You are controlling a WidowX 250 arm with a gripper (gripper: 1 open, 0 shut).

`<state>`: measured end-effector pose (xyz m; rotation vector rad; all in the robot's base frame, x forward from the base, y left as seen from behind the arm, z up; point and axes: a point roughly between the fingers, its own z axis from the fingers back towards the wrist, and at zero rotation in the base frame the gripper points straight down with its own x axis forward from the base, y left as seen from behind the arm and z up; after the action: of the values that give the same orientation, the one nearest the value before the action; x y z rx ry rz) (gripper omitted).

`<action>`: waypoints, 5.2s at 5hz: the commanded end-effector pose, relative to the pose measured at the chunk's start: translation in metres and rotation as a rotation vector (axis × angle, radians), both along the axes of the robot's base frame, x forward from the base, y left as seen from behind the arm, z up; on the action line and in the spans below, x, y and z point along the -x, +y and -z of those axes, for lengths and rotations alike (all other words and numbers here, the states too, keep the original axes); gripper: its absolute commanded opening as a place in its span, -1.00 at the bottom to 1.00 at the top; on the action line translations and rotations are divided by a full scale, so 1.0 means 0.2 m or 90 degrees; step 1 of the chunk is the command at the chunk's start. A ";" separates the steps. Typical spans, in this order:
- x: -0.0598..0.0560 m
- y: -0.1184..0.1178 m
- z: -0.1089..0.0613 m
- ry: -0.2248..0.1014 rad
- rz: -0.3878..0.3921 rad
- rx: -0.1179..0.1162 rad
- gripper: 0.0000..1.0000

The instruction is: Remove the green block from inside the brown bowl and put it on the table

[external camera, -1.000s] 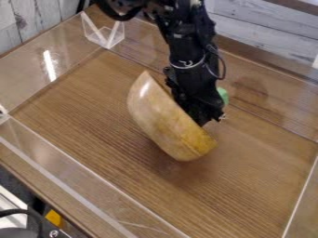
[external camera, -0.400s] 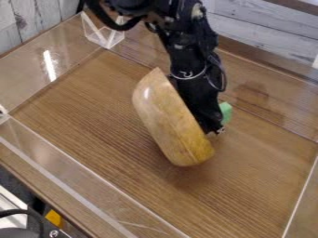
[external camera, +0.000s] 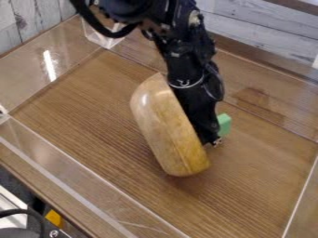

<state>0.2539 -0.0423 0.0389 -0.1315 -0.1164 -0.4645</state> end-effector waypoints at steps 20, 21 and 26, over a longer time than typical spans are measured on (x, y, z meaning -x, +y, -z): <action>0.26 -0.26 0.03 0.058 0.025 0.043 -1.00; 0.27 -0.27 0.03 0.059 0.021 0.044 -1.00; 0.30 -0.24 0.00 0.069 -0.010 0.046 1.00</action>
<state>0.1889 -0.0902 0.0322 -0.2239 0.0069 -0.4369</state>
